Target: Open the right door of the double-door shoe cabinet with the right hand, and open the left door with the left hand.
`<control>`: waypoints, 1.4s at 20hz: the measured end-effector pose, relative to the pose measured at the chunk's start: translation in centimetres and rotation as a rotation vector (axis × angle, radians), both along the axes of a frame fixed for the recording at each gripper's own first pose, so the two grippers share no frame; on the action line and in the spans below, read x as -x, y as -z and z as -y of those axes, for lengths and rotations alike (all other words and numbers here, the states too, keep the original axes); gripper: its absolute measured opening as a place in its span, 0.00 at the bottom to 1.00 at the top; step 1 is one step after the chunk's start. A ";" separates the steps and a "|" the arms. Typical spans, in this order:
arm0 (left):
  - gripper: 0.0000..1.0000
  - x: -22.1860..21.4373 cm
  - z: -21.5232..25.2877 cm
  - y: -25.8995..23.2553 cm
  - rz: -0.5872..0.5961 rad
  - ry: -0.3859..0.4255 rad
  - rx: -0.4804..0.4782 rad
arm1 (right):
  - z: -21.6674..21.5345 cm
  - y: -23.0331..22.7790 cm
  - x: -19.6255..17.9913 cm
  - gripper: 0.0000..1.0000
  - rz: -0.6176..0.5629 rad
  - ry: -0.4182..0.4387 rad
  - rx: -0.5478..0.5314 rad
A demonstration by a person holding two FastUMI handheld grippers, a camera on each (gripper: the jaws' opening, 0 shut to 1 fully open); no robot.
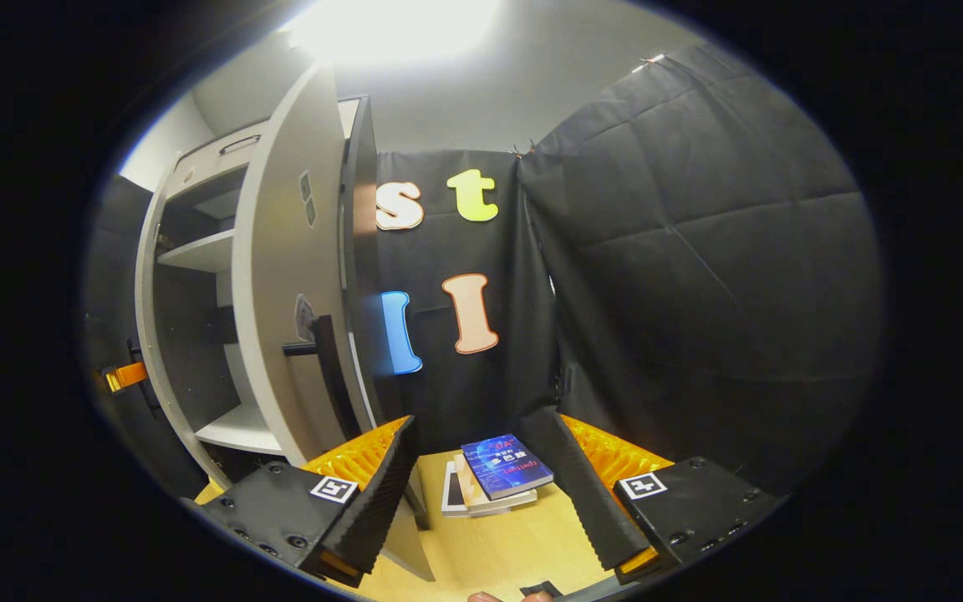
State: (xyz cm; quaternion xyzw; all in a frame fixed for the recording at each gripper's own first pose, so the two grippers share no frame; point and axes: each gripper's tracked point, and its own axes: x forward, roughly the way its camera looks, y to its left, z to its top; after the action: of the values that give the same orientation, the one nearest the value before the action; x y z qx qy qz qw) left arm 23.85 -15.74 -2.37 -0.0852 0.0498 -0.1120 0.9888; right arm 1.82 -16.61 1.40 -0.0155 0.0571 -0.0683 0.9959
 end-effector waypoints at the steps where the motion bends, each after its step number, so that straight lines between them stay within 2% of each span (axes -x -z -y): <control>1: 0.03 0.2 -0.2 0.1 0.002 -0.005 0.002 | -0.4 0.2 0.2 0.98 -0.002 -0.004 0.000; 7: 0.04 0.9 -1.8 0.1 0.009 -0.036 -0.008 | -2.4 0.8 0.7 0.98 -0.015 -0.034 -0.006; 11: 0.03 1.2 -2.8 0.2 0.004 -0.052 -0.010 | -2.5 0.0 0.8 0.98 0.002 -0.033 0.012; 16: 0.03 1.7 -5.4 0.1 0.013 -0.094 -0.017 | -2.9 0.3 1.3 0.98 0.002 -0.034 -0.016; 22: 0.02 0.5 -12.4 0.6 0.030 -0.197 -0.147 | -2.5 -1.6 2.7 0.98 0.033 -0.005 0.029; 24: 0.02 1.7 -10.8 0.2 0.023 -0.091 -0.057 | -2.5 -2.5 3.0 0.98 0.048 0.007 0.017; 25: 0.01 2.1 -10.3 0.0 0.027 -0.077 -0.050 | -2.8 -2.8 3.0 0.98 0.050 0.008 0.007; 28: 0.01 1.9 -11.4 0.2 0.049 -0.078 -0.119 | -4.0 -3.6 3.5 0.98 0.053 -0.006 0.005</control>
State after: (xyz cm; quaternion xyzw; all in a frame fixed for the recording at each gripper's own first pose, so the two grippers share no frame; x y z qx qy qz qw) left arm 21.96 -4.29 -2.58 -0.0253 0.0289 -0.0722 0.9967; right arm -1.68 -12.65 4.95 -0.0165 0.0303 -0.0659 0.9972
